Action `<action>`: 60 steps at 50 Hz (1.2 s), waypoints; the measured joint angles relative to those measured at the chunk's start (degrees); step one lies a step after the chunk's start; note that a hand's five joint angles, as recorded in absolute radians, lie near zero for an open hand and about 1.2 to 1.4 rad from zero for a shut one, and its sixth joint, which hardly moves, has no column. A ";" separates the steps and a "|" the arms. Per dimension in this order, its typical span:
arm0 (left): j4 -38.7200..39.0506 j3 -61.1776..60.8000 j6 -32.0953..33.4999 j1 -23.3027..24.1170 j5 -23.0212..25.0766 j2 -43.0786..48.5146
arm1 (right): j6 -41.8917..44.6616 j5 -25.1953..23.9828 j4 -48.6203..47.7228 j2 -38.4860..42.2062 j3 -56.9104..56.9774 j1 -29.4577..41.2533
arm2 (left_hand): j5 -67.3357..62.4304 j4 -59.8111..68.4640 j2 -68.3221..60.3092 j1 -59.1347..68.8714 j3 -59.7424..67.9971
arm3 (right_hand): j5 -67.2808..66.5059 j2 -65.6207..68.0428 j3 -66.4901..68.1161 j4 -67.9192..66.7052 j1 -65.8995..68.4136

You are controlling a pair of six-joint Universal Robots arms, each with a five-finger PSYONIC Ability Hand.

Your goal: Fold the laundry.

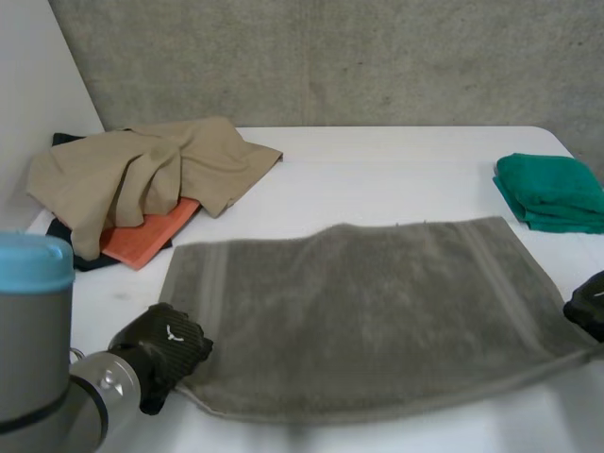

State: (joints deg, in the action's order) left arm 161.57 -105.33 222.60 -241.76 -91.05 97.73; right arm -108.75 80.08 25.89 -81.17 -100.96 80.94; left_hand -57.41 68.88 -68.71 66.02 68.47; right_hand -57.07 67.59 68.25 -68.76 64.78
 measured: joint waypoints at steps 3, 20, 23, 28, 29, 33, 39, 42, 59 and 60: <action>1.24 3.09 -0.15 -0.73 0.05 1.12 | -1.08 -0.04 -1.97 0.62 1.00 -0.14 | 0.00 0.00 0.00 0.00 0.00 | 0.00 0.00 0.00 0.00 0.00; 21.44 26.09 -5.45 -2.85 -6.14 27.16 | -15.25 1.68 -32.26 27.40 23.09 13.45 | 0.00 0.00 0.00 0.00 0.00 | 0.00 0.00 0.00 0.00 0.00; 22.09 28.50 -5.78 -2.72 -8.28 29.51 | -15.23 1.69 -35.96 30.77 26.31 14.39 | 0.00 0.00 0.00 0.00 0.00 | 0.00 0.00 0.00 0.00 0.00; 25.88 31.11 -5.90 -2.39 -10.43 31.53 | -15.49 1.71 -41.42 36.15 31.39 15.70 | 18.99 -20.35 21.48 -20.84 -21.03 | 25.05 -26.89 -26.54 25.64 -23.95; 26.81 31.25 -5.89 -2.27 -10.55 31.57 | -15.69 1.80 -42.05 36.74 31.91 15.88 | 28.72 -30.21 30.05 -32.29 -29.37 | 34.67 -36.14 -35.55 35.83 -33.19; 30.15 31.19 -5.91 -1.42 -10.66 31.15 | -17.74 2.31 -43.35 37.48 32.63 16.58 | 51.49 -53.60 53.20 -53.98 -52.46 | 53.95 -54.61 -54.97 55.40 -51.54; 32.57 29.28 -6.15 0.06 -10.71 28.28 | -24.88 2.11 -41.17 31.57 27.27 16.61 | 54.57 -57.23 57.03 -54.82 -56.46 | 54.33 -55.31 -55.90 56.58 -51.61; 32.77 27.19 -6.26 0.34 -10.66 25.96 | -27.95 0.87 -38.74 26.70 22.74 15.48 | 54.57 -57.23 57.03 -54.82 -56.46 | 54.33 -55.31 -55.90 56.58 -51.61; 32.92 17.66 -8.37 0.49 -10.10 19.87 | -26.89 -14.97 -26.66 19.26 7.67 1.03 | 54.57 -57.23 57.03 -54.82 -56.46 | 40.97 -42.95 -42.63 43.12 -38.89; 32.92 17.66 -8.38 0.49 -10.10 19.88 | -26.64 -14.93 -26.86 19.70 7.75 0.89 | 54.57 -57.23 57.03 -54.82 -56.46 | 39.29 -40.60 -40.91 41.38 -37.06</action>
State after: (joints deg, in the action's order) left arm 194.50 -87.67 214.22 -241.27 -101.15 117.61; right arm -135.38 65.15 -0.97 -61.47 -93.21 81.82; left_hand -2.83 11.65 -11.68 11.20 12.00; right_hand -17.78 26.99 27.35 -27.38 27.72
